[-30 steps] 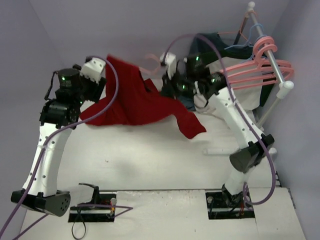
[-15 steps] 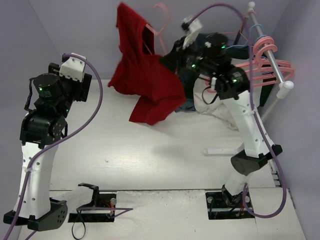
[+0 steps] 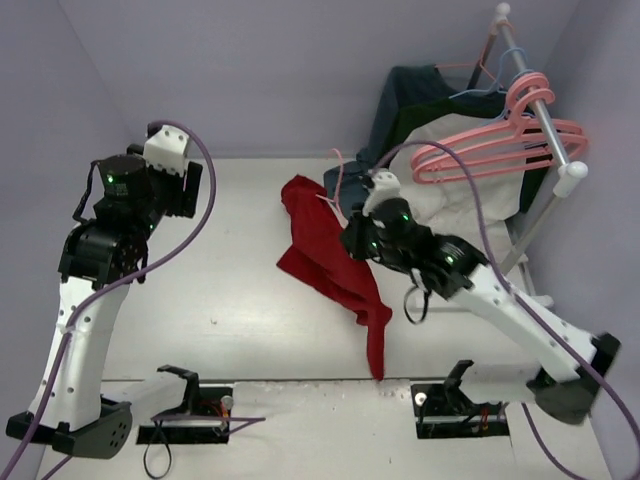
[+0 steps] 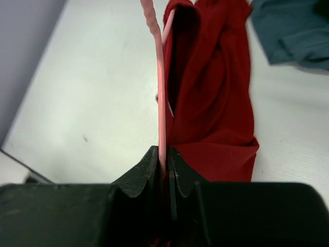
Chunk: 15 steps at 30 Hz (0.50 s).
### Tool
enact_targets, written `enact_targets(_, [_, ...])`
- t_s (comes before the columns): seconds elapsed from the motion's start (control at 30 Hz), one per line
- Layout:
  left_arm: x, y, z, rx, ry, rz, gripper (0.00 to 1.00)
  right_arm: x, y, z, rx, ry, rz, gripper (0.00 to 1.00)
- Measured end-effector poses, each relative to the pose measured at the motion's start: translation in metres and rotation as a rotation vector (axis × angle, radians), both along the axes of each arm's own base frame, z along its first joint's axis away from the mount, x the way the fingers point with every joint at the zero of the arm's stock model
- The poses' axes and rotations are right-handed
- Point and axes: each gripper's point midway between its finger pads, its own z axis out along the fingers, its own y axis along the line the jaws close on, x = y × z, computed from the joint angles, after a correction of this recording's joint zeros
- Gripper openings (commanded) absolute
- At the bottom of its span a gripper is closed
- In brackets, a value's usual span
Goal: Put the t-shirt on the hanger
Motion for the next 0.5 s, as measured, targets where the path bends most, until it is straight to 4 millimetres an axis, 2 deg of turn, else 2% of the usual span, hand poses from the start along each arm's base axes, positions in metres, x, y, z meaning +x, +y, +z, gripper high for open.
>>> enact_targets(0.13, [-0.004,-0.007,-0.007,-0.020,0.028,-0.005,0.59,-0.008,-0.028,0.055,0.159,-0.123,-0.148,0.00])
enact_targets(0.2, [-0.007,-0.009,-0.008,-0.034,0.034,-0.002,0.59,-0.009,-0.040,0.072,0.213,-0.160,-0.210,0.00])
enact_targets(0.5, [-0.023,-0.003,-0.003,-0.162,0.024,0.086,0.59,-0.001,-0.109,0.097,0.187,-0.288,-0.496,0.00])
